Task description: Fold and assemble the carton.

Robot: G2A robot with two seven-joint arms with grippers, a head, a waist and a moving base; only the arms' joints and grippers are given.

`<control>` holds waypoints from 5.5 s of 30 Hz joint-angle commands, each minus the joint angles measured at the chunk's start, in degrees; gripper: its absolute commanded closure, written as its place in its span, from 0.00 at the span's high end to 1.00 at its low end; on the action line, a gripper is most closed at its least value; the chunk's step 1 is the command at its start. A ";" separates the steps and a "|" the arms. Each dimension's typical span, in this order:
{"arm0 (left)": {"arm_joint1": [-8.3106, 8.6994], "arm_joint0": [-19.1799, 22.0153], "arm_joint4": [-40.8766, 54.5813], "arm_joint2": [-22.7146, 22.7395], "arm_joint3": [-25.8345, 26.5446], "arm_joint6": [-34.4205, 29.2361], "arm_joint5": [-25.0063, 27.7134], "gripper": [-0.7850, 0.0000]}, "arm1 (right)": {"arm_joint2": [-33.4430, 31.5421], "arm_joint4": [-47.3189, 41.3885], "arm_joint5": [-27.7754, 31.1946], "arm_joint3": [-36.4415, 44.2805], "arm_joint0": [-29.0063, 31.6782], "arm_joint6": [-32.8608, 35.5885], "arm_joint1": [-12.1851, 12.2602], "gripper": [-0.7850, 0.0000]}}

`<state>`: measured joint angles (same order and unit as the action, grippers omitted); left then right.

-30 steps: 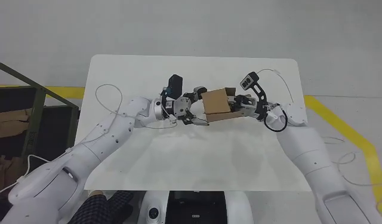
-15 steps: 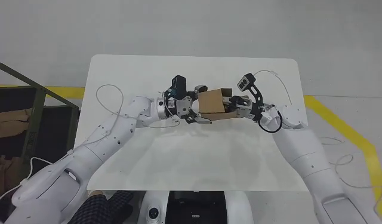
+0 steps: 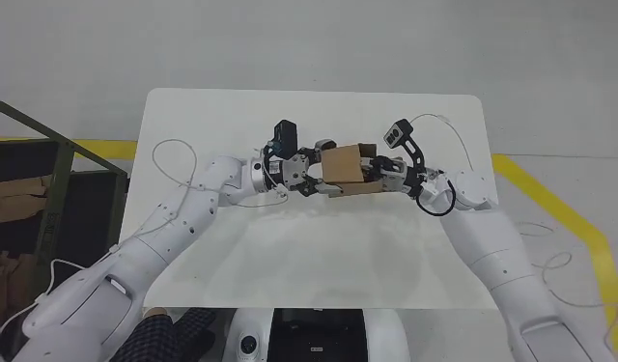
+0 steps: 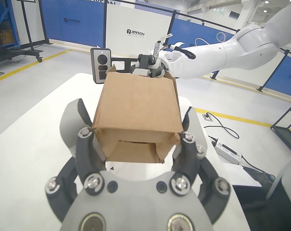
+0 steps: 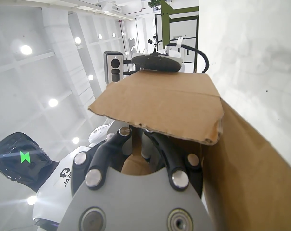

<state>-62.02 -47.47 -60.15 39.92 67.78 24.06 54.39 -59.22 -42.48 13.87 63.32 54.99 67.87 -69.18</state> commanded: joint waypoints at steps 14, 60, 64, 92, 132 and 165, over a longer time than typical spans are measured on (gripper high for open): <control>-0.45 -1.39 -1.26 2.67 -0.27 -0.89 1.67 0.67 | -1.63 1.28 -0.18 0.33 0.20 0.34 0.18 0.00; -1.05 -4.97 -6.48 9.89 0.24 0.98 3.59 0.57 | -15.28 18.33 -8.54 20.79 14.33 -3.56 5.94 0.00; -1.15 -5.10 -6.39 9.96 0.57 0.89 3.61 0.55 | -14.27 17.33 -8.27 19.17 12.84 -3.52 5.74 0.00; -1.09 -5.30 -7.58 9.04 2.03 2.70 3.61 0.54 | -12.44 18.30 -7.41 14.54 6.53 -3.38 5.74 0.00; -0.60 -4.91 -8.07 8.29 2.08 4.59 3.61 0.51 | -12.65 19.09 -6.55 9.32 0.13 -3.60 6.02 0.00; -0.62 -6.21 -15.85 9.37 4.19 5.18 0.31 0.47 | -11.91 11.41 -8.89 10.06 7.60 -1.46 6.34 0.00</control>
<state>-62.63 -53.57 -75.60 49.30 71.89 28.98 54.84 -71.20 -31.16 5.18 73.13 62.53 66.43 -62.84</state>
